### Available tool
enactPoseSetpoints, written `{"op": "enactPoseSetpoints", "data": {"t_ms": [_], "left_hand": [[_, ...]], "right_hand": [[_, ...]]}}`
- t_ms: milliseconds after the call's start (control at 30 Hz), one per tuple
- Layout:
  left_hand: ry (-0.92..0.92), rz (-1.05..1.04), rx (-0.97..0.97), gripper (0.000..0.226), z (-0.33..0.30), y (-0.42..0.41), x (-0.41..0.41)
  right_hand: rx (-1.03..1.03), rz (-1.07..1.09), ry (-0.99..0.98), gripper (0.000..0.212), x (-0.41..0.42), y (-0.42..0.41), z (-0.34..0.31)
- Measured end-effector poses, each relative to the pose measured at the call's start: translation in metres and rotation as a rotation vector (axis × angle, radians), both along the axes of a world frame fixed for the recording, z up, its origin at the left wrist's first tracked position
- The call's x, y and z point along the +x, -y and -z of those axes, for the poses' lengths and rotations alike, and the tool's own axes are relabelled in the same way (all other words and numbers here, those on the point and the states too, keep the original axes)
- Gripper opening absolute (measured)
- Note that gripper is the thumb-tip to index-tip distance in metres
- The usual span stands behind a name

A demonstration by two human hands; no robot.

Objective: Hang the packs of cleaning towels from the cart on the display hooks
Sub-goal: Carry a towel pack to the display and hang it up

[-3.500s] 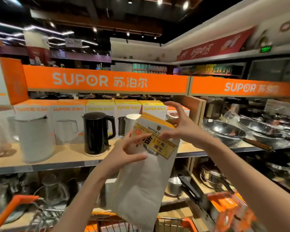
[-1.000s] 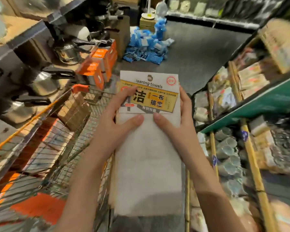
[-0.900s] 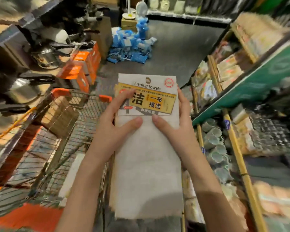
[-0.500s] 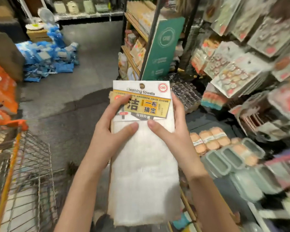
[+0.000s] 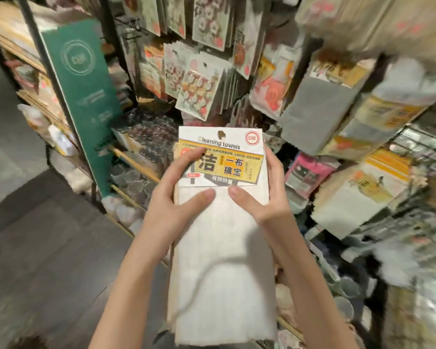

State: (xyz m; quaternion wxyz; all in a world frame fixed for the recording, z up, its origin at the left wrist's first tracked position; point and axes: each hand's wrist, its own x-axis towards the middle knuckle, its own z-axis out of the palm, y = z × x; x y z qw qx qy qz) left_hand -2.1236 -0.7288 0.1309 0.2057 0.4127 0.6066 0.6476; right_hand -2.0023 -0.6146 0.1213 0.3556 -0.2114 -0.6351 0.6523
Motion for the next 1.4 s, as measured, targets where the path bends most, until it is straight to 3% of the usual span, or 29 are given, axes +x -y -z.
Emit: {"op": "enactPoseSetpoints", "data": {"t_ms": [167,300,400,500,633,767,1000,1267,1400], "left_hand": [[0.051,0.227,-0.016,0.055,0.004,-0.046,0.022],[0.108,0.374,-0.05,0.056,0.005,-0.083,0.036],[0.065,0.445,-0.071,0.063,0.005,-0.106,0.05],[-0.118,0.439,-0.042,0.06,0.007,-0.117,0.066],[-0.007,0.607,-0.063,0.062,0.011,-0.14,0.087],[-0.035,0.668,-0.054,0.062,0.01,-0.152,0.113],[-0.118,0.697,-0.045,0.062,0.014,-0.169,0.167],[-0.006,0.691,-0.07,0.056,0.028,-0.18,0.257],[-0.006,0.632,-0.11,0.057,0.051,-0.182,0.288]], "right_hand": [[-0.014,0.22,0.06,0.084,0.044,-0.019,-0.001],[-0.006,0.421,0.08,0.075,0.072,-0.022,-0.001],[-0.033,0.496,0.064,0.077,0.09,-0.029,-0.004],[-0.06,0.591,0.065,0.076,0.107,-0.03,-0.004],[-0.088,0.703,0.081,0.074,0.131,-0.032,0.0],[-0.075,0.788,0.081,0.076,0.157,-0.033,0.002],[0.0,0.804,0.105,0.071,0.212,-0.043,0.007],[-0.088,0.755,0.129,0.071,0.304,-0.067,0.023],[-0.093,0.784,0.17,0.057,0.335,-0.088,0.039]]}}
